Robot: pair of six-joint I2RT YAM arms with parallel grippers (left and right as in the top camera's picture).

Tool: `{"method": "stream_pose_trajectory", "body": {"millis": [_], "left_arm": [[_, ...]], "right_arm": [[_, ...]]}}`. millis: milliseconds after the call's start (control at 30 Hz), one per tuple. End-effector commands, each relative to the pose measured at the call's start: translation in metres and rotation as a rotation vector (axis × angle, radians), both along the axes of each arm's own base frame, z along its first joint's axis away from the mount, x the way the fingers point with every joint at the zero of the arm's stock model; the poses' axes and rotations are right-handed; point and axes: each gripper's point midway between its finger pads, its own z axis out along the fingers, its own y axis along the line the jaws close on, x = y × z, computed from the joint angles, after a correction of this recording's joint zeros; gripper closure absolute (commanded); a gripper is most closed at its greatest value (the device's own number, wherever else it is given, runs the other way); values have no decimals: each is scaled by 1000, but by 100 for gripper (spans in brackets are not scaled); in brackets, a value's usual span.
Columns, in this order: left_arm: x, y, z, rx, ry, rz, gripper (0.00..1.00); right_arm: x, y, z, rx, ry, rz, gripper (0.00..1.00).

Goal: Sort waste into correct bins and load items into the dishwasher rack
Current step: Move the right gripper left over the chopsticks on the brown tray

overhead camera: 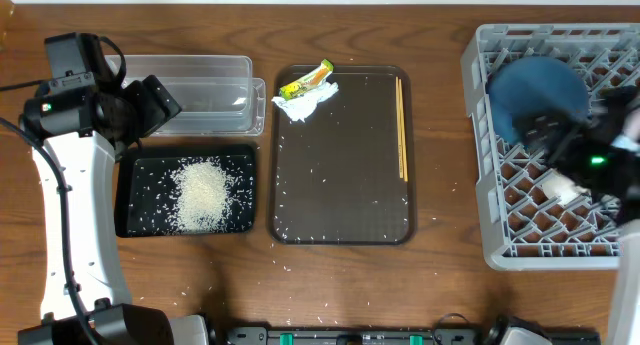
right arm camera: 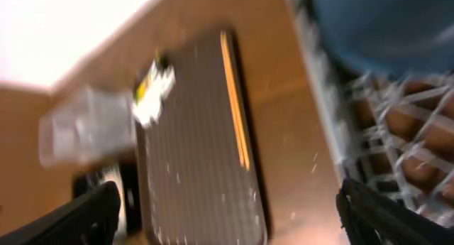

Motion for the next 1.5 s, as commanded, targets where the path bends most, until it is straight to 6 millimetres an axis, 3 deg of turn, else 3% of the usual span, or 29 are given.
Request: {"method": "stream_pose_trajectory", "body": {"millis": [0, 267, 400, 600, 767, 933, 1133, 1467], "left_arm": [[2, 3, 8, 12, -17, 0, 8], [2, 3, 7, 12, -17, 0, 8], [2, 3, 7, 12, -17, 0, 8], [2, 3, 7, 12, -17, 0, 8], [2, 3, 8, 12, -17, 0, 8], [2, 3, 8, 12, -17, 0, 8], [2, 3, 7, 12, -17, 0, 8], [2, 3, 8, 12, -17, 0, 8]], "right_arm": [[-6, 17, -25, -142, 81, 61, 5], [-10, 92, -36, -252, 121, 263, 3], [-7, 117, -36, -270, 179, 348, 1], [13, 124, -48, -378, 345, 373, 2], [51, 139, -59, -406, 343, 382, 2], [85, 150, -80, -385, 314, 341, 25], [113, 157, -116, -409, 324, 265, 41], [127, 164, -176, -503, 383, 219, 48]]}}
